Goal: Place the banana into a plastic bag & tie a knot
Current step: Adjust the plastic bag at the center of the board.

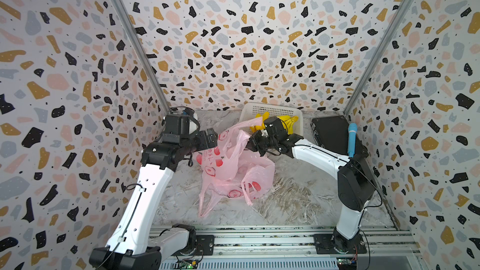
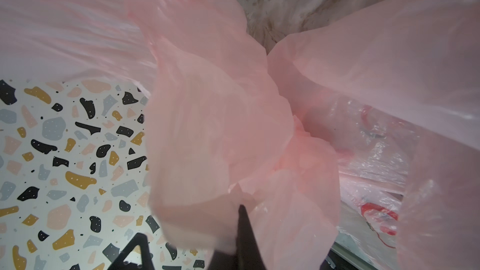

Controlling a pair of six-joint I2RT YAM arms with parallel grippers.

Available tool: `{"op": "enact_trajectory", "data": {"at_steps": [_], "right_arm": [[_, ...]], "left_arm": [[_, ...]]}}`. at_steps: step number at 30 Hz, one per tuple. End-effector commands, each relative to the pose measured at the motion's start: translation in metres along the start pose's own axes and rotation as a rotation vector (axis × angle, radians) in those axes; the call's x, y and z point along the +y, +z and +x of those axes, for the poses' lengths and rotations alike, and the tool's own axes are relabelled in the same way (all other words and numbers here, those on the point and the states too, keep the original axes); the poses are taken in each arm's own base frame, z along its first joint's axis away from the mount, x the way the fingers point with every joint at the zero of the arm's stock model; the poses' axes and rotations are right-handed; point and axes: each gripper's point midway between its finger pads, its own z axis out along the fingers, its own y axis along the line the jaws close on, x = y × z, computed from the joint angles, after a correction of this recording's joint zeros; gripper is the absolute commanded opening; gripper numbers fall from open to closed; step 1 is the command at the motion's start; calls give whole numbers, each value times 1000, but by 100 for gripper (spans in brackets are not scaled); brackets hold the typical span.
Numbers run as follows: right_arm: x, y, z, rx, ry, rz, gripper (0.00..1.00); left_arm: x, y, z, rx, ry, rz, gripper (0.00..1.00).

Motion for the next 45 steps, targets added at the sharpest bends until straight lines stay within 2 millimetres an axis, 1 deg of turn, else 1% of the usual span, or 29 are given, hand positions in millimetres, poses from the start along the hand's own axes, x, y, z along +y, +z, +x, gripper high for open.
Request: {"op": "enact_trajectory", "data": {"at_steps": [1,3,5,6,9,13,16,18,19,20,21,22,23,24,25,27,29,31,32,33,35,36,38,41,44,45], "right_arm": [[16,-2,10,26,-63,-49,0],[18,-4,11,27,-78,-53,0],[17,-5,11,28,-87,-53,0],[23,-7,12,27,-107,-79,0],[27,-10,15,29,-133,-100,0],[33,-17,18,26,-175,-127,0],[38,-22,21,22,-206,-150,0],[41,-24,22,21,-226,-163,0],[41,-26,23,22,-234,-169,0],[41,-27,23,19,-242,-175,0],[40,-28,23,20,-251,-178,0],[39,-29,23,19,-264,-181,0],[37,-31,23,17,-279,-182,0],[34,-33,23,12,-294,-183,0],[33,-36,22,4,-323,-190,0],[30,-43,22,-20,-398,-199,0],[23,-51,22,-50,-486,-172,0],[18,-58,23,-73,-562,-141,0],[15,-62,23,-81,-601,-124,7],[14,-65,24,-86,-637,-115,14],[11,-72,26,-99,-721,-85,29],[5,-76,26,-98,-751,-54,37],[-1,-87,26,-116,-838,3,47],[-3,-108,26,-155,-941,65,60],[-3,-127,27,-194,-1020,96,71],[-2,-131,29,-200,-1040,93,73]], "left_arm": [[-5,22,31,107,-6,36,99],[-10,32,38,135,10,44,99],[-16,39,38,145,24,49,99],[-17,43,39,154,31,44,99],[-12,56,39,166,34,9,99],[-13,74,37,185,22,13,100],[-11,89,37,205,12,-2,95],[-9,97,37,213,11,-12,86],[-7,100,36,213,11,-21,74],[-5,101,36,215,13,-33,58],[-3,100,34,210,17,-47,45],[1,96,31,199,20,-74,27],[4,90,26,177,25,-99,12],[6,83,21,153,31,-115,3],[7,73,13,124,39,-129,0],[6,52,-1,73,60,-148,0],[4,28,-16,27,91,-169,0],[2,10,-26,7,116,-180,0],[-1,4,-29,5,128,-172,0],[-5,2,-28,17,138,-153,0],[-17,6,-22,55,145,-83,0],[-19,11,-17,79,142,-61,0],[-27,25,-4,125,128,3,0],[-27,42,9,156,102,34,0],[-27,57,18,188,79,56,0],[-29,61,21,197,73,69,0]]}}
